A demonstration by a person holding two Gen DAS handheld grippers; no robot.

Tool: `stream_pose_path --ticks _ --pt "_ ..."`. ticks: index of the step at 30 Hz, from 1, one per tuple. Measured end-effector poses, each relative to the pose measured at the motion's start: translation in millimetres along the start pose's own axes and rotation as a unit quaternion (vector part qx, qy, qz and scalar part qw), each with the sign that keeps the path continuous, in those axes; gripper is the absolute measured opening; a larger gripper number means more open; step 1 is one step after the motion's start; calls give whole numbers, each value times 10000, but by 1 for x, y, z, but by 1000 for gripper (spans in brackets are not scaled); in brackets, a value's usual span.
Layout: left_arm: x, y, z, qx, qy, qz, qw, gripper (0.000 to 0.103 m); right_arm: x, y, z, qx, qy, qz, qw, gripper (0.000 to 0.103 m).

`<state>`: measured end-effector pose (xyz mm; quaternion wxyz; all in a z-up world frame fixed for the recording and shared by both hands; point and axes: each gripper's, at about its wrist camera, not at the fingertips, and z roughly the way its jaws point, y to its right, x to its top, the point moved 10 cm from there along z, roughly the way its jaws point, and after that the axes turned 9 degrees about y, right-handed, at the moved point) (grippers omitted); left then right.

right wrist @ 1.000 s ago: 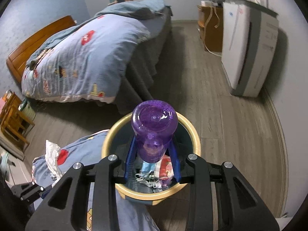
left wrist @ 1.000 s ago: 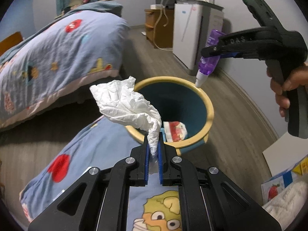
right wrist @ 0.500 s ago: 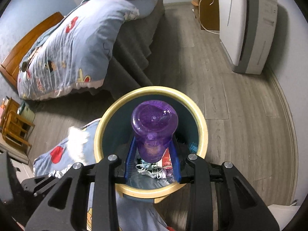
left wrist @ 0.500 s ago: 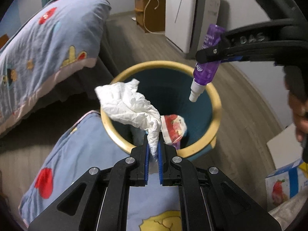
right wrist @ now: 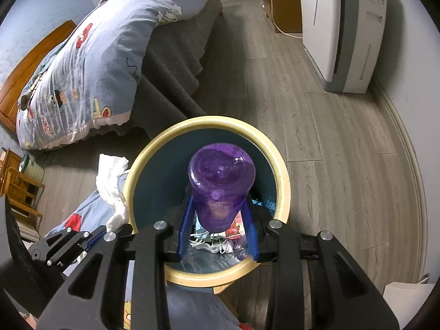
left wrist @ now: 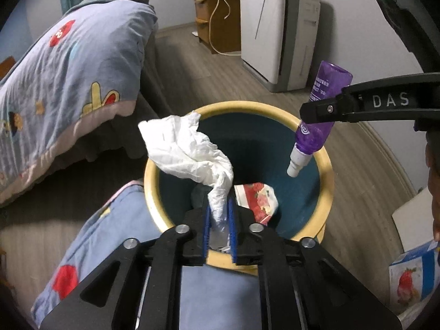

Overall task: Collect trash
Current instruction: 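Open both grippers to drop the tissue and bottle into the bin, then move both grippers back over the remaining trash on the pillow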

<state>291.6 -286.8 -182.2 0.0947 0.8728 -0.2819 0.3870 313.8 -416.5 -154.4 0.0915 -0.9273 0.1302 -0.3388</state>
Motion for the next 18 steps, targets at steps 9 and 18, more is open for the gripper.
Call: stream_pose_path --ticks 9,18 --pt "0 -13 -14 186 246 -142 9994 64 13 -2 -12 22 411 -34 9991 47" --pt "-4 -23 -33 461 410 -197 9979 93 24 -6 -21 -17 634 -45 9980 98"
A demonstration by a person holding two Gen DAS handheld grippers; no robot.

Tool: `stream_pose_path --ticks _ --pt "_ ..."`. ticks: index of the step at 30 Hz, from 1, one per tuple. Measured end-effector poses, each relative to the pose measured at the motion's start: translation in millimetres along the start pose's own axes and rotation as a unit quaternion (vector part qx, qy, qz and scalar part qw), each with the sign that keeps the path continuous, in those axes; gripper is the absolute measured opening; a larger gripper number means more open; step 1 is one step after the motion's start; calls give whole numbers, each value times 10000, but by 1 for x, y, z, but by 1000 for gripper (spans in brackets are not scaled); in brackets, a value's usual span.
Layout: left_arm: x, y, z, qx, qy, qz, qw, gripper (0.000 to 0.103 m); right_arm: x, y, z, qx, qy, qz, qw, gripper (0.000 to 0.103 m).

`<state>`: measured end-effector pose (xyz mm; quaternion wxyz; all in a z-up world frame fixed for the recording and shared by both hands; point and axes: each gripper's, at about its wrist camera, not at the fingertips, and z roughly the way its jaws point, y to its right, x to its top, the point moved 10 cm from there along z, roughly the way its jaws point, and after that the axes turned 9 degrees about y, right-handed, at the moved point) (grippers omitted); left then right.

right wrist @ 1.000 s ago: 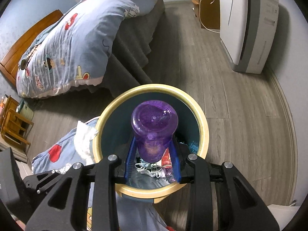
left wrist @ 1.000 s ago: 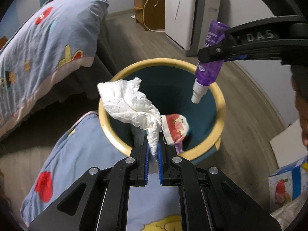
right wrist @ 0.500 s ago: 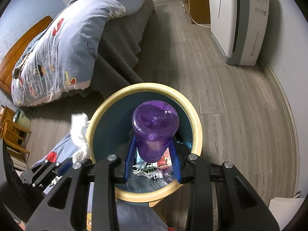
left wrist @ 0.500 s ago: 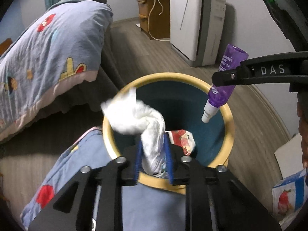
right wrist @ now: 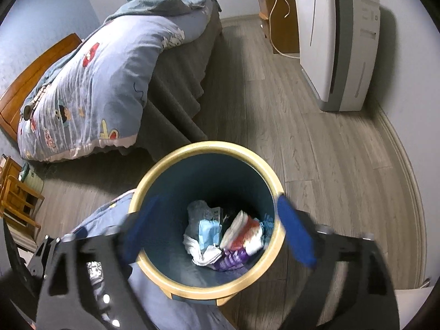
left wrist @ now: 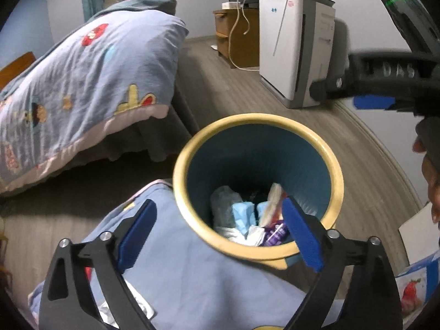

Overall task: Collect trash
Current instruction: 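Move both grippers back over the remaining trash on the pillow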

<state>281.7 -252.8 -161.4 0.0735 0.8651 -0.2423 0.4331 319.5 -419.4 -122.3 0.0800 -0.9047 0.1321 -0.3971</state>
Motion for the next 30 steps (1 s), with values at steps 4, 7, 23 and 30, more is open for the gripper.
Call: stream_pose_path --ticks 4,7,23,30 --pt "-4 -6 -17 37 63 -17 10000 95 4 -5 -2 -81 64 -94 9999 97" --pt "-5 -14 -30 61 93 -51 9999 95 3 -10 0 -118 15 -134 9998 97" --pt "-43 -132 -134 919 124 -653 9935 98 8 -74 -19 1 278 -949 9951 97" --pt "-85 -194 -172 1445 57 -1145 9828 98 -5 -122 -25 249 282 -1440 9889 97"
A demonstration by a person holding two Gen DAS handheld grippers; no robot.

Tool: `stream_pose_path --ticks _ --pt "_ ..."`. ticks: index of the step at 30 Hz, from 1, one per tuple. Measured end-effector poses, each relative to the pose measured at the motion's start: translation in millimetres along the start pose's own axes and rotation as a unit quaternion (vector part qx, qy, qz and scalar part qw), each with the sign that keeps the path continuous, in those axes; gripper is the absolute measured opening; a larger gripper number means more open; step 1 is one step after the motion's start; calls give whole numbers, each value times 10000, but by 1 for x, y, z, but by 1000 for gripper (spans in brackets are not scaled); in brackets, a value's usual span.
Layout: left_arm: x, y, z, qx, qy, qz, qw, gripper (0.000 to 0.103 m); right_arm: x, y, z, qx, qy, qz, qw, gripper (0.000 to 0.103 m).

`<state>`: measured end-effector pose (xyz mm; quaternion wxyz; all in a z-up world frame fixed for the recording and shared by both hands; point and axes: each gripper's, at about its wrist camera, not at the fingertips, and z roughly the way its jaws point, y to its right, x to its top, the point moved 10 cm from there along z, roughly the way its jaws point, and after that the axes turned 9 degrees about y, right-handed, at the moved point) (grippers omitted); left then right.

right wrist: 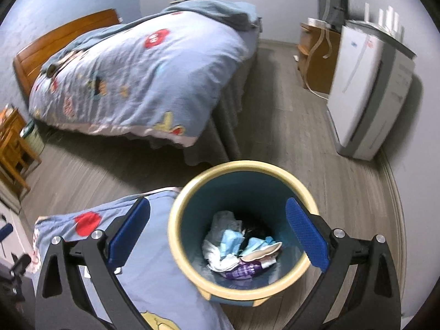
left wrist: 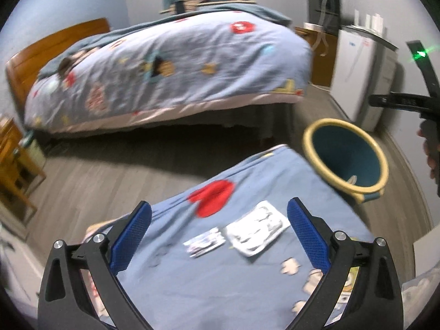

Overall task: Collect trash
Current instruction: 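Move both grippers back over the remaining trash on the pillow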

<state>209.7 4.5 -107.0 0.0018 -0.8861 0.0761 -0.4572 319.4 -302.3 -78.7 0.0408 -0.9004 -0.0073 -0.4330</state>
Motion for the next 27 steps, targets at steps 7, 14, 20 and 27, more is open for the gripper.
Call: stream_pose_path --ticks 7,14,20,27 --pt "-22 -56 8 457 -174 -651 9967 98 -13 -66 2 454 -211 -396 9980 97" --pt "-46 -83 20 756 -436 -648 9941 98 -50 -113 17 929 -736 -533 9915 97" --pt "-56 -101 31 887 -559 -756 9916 98 -92 -144 41 1068 -1275 -755 9832 97" --pt "-76 -100 51 755 -861 -496 9922 98 -141 -194 66 1697 -1615 -1237 9643 97"
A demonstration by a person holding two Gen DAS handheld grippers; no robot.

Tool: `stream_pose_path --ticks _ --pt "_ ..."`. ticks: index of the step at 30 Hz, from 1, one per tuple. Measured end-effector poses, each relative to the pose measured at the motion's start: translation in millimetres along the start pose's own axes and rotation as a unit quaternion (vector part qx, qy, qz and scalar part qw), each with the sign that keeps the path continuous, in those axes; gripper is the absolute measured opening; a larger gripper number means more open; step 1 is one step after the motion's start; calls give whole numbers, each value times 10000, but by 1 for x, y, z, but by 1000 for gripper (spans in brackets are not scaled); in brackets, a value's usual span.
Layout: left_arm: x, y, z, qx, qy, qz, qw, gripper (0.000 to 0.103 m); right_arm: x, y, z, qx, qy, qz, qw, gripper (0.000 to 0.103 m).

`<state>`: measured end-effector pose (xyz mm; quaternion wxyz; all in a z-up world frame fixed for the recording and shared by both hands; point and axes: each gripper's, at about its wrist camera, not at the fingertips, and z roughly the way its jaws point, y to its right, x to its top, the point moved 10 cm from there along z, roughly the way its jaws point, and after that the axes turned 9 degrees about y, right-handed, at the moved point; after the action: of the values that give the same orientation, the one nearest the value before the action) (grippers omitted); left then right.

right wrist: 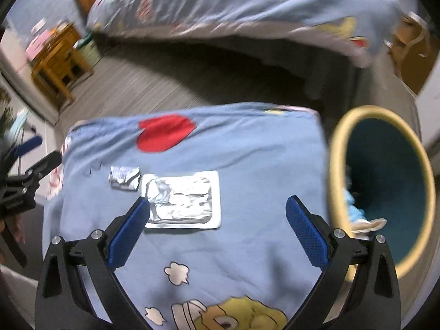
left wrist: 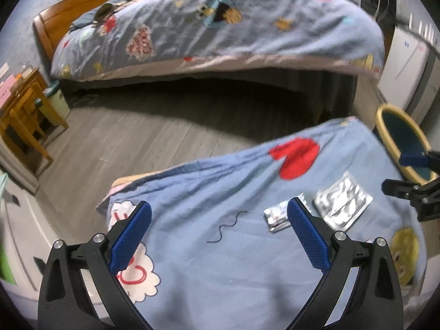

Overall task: Collect trash
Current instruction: 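Move both grippers back over the remaining trash on the pillow, then grasp the foil blister pack with the right gripper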

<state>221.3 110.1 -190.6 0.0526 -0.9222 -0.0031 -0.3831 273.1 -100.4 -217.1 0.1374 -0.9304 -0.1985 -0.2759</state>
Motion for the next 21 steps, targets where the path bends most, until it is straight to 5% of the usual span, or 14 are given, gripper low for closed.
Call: stream_pose_path --ticks 6,15,21 --pt "-8 -5 12 -136 -128 22 9998 98 -20 -42 31 727 -480 -372 9955 97" --pt "-10 -1 32 -242 -304 14 9992 98 -33 -71 49 432 -524 -1570 9853 96" --pt "-11 14 42 -359 -396 84 9985 98 -25 -62 38 561 -428 -1536 9856 63"
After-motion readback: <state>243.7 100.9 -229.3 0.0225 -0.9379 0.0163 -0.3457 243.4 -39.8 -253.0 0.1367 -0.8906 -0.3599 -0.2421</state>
